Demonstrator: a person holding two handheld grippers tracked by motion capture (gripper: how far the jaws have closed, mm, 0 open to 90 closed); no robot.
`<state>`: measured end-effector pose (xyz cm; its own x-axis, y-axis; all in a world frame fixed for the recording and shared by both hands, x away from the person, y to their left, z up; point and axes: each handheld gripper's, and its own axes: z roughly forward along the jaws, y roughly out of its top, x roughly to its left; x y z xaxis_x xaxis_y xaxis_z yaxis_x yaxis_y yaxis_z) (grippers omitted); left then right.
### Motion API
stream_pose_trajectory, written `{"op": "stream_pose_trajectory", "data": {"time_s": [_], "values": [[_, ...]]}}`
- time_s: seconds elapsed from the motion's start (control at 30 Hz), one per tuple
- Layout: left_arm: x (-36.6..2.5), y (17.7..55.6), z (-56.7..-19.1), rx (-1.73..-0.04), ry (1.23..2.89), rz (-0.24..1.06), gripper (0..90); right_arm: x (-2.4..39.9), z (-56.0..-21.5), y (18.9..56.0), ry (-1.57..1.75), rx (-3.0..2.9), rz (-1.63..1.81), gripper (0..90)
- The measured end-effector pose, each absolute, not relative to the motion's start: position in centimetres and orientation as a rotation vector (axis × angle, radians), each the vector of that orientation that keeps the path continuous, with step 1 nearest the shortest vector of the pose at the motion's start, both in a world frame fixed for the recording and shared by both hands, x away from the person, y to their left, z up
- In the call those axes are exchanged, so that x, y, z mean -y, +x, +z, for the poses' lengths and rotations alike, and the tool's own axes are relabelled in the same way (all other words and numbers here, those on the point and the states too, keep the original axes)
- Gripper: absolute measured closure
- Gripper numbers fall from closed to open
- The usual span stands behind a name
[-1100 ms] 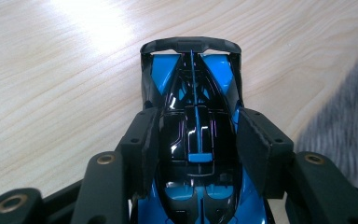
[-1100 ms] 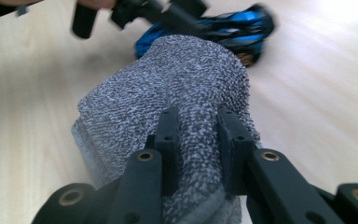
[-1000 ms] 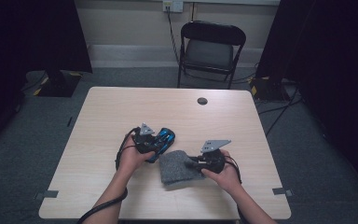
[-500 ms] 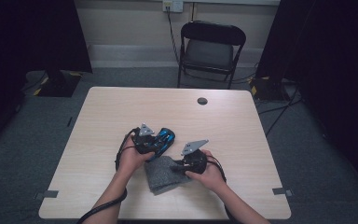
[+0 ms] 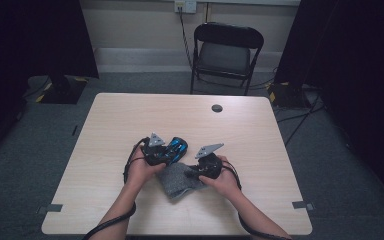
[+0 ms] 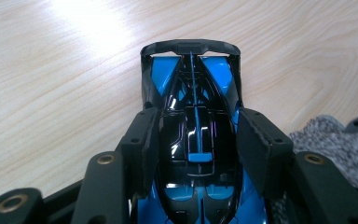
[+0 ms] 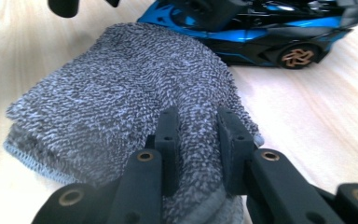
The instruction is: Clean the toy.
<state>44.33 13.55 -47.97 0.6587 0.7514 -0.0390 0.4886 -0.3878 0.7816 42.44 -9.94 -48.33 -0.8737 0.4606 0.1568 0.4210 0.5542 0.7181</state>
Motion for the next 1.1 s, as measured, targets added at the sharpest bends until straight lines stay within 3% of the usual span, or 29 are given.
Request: {"op": "stream_pose_trajectory", "data": {"time_s": [1.1], "values": [[-13.6, 44.3, -48.1, -0.957, 2.051, 0.414, 49.7, 13.0, -47.8, 46.0, 0.903, -2.618, 1.089, 72.8]]}}
